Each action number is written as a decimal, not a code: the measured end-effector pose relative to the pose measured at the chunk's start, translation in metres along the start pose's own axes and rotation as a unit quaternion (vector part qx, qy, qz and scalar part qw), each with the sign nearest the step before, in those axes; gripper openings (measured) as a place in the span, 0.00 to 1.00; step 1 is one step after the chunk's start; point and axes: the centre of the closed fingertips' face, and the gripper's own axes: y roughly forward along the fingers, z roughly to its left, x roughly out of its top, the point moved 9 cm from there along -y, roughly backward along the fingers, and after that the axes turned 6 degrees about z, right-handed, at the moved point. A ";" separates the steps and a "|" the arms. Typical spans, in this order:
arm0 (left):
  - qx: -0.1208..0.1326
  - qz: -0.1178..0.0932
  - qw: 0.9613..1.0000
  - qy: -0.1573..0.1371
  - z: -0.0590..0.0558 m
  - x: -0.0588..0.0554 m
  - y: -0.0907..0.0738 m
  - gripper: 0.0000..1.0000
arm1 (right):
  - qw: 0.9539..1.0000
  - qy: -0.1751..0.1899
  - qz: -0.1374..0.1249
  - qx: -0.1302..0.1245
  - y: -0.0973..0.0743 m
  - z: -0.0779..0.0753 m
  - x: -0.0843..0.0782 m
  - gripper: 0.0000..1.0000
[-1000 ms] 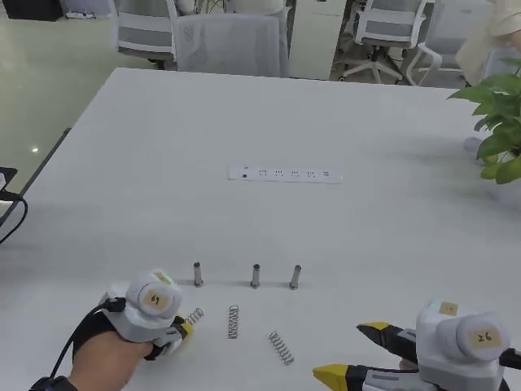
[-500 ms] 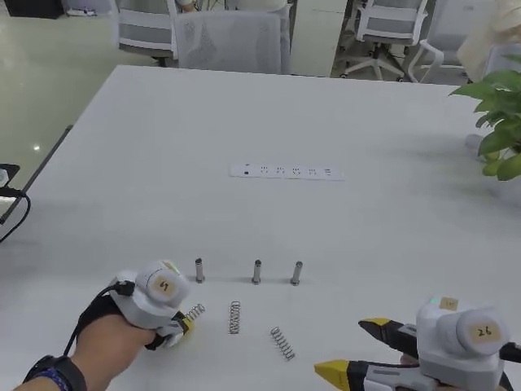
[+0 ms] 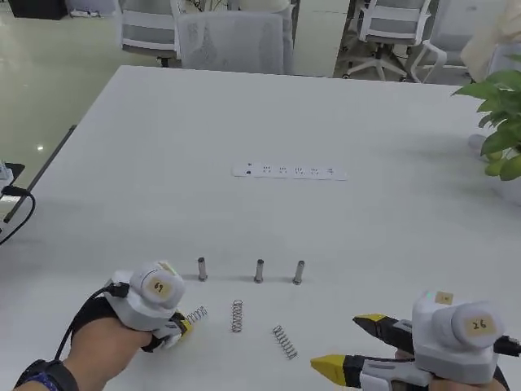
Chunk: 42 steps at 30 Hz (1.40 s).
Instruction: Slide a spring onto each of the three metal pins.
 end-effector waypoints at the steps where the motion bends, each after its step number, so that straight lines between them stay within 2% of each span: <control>1: 0.001 -0.002 1.000 -0.001 0.000 0.000 -0.001 0.02 | 1.000 0.002 -0.001 0.002 0.001 0.000 0.000 0.66; 14: 0.002 -0.038 0.999 -0.019 -0.003 0.001 -0.020 0.02 | 0.999 0.019 -0.017 0.039 0.017 0.007 0.009 0.60; 19: 0.000 -0.048 0.999 -0.018 -0.007 0.002 -0.024 0.02 | 0.998 0.021 -0.017 0.051 0.024 0.012 0.012 0.58; 34: -0.014 -0.071 0.997 -0.012 -0.032 0.006 -0.034 0.02 | 0.996 0.025 -0.018 0.079 0.040 0.021 0.017 0.54; 42: -0.028 -0.087 0.996 -0.001 -0.049 0.015 -0.038 0.02 | 0.995 0.026 -0.022 0.093 0.049 0.025 0.023 0.53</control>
